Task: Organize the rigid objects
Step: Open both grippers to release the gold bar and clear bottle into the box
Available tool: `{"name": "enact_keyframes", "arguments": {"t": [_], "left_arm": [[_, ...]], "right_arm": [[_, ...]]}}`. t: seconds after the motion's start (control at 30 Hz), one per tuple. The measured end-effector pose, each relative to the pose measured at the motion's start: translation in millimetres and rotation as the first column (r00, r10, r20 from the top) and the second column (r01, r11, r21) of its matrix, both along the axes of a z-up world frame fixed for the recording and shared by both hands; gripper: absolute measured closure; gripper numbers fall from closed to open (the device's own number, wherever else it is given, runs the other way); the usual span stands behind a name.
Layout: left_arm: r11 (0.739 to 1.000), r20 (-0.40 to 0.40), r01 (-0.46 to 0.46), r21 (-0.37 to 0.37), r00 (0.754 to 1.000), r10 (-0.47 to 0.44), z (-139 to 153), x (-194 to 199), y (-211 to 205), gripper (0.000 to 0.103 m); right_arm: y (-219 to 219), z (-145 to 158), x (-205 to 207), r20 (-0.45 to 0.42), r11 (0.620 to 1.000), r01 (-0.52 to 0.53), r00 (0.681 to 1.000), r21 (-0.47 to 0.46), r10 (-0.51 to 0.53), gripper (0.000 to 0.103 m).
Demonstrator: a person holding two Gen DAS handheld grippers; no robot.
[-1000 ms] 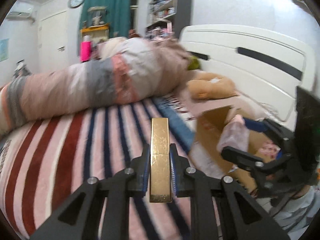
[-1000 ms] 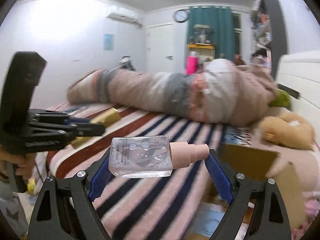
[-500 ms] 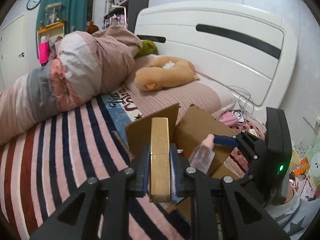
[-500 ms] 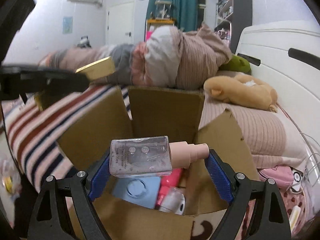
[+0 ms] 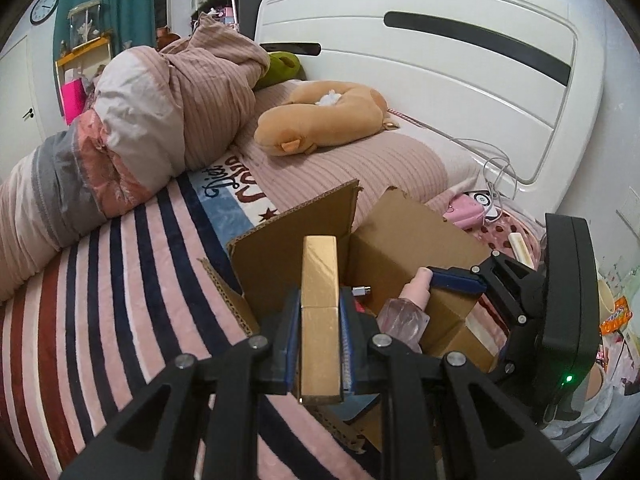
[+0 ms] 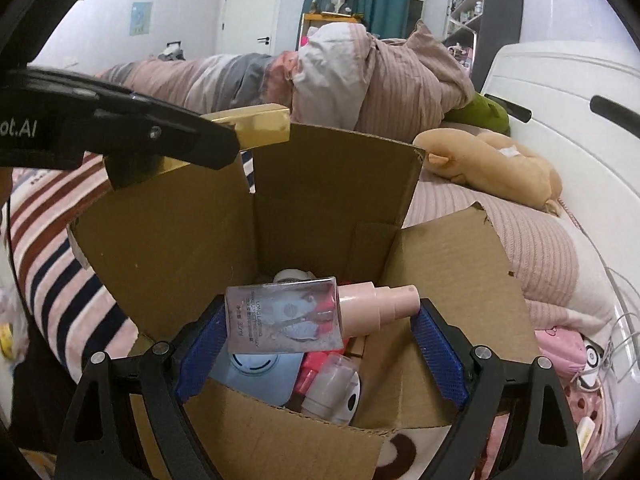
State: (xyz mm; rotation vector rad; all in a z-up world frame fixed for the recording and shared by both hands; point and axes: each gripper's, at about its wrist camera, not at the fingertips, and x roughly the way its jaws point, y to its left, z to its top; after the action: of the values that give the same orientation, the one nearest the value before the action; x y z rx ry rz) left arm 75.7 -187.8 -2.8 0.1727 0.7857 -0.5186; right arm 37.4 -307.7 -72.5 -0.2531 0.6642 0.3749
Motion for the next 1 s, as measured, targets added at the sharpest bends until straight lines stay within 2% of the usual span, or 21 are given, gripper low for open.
{"name": "enact_keyframes", "arguments": {"t": [0.3, 0.47, 0.6, 0.7, 0.87, 0.9, 0.97, 1.0], "left_arm": [[0.999, -0.02, 0.018, 0.028, 1.0, -0.018, -3.5, 4.3, -5.5, 0.088], [0.996, -0.091, 0.063, 0.068, 0.994, -0.057, -16.5, 19.5, -21.3, 0.088], [0.99, -0.15, 0.07, 0.126, 0.987, -0.051, -29.8, 34.7, -34.4, 0.088], [0.983, -0.136, 0.071, 0.167, 0.99, -0.048, -30.9, 36.8, -41.0, 0.088], [0.988, -0.121, 0.054, 0.143, 0.992, -0.037, -24.8, 37.6, -37.5, 0.087], [0.991, -0.118, 0.046, 0.128, 0.992, -0.031, -22.4, 35.9, -34.1, 0.085], [0.994, -0.104, 0.032, 0.106, 0.994, -0.02, -17.2, 31.6, -27.9, 0.073], [0.996, -0.086, 0.019, 0.088, 0.996, -0.011, -12.3, 26.8, -22.6, 0.06]], "right_arm": [[0.6, 2.2, -4.0, 0.007, 1.0, -0.003, 1.0, 0.005, 0.003, 0.014], [-0.8, 2.5, -4.0, 0.005, 1.0, -0.016, 1.0, 0.022, 0.016, 0.014], [-2.1, 3.1, -3.2, 0.003, 0.999, -0.029, 1.0, 0.044, 0.029, 0.014], [-1.7, 3.3, -2.4, 0.001, 0.998, -0.036, 0.999, 0.044, 0.036, 0.014], [-2.2, 4.8, -2.1, 0.004, 0.998, -0.033, 0.999, 0.054, 0.032, 0.014], [-2.2, 5.0, -2.1, 0.004, 0.998, -0.033, 0.999, 0.055, 0.033, 0.014], [-1.0, 6.1, -3.0, 0.007, 0.998, -0.036, 0.999, 0.051, 0.035, 0.014], [0.0, 7.1, -3.5, 0.009, 0.998, -0.038, 0.999, 0.05, 0.038, 0.014]]}}
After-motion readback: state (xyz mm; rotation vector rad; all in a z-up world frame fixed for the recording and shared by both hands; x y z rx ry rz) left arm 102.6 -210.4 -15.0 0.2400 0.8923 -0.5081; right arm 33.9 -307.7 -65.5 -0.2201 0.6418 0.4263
